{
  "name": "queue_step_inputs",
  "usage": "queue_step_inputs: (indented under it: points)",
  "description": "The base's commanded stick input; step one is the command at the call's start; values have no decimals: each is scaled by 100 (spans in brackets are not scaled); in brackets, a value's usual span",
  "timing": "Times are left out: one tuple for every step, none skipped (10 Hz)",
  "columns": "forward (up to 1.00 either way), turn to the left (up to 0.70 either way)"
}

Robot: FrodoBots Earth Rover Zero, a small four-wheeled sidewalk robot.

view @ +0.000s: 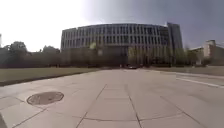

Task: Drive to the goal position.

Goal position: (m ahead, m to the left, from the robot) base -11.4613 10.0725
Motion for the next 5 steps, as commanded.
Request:
queue_step_inputs:
  points:
    - [70, 0]
    - [70, 0]
    - [70, 0]
    - [70, 0]
    - [70, 0]
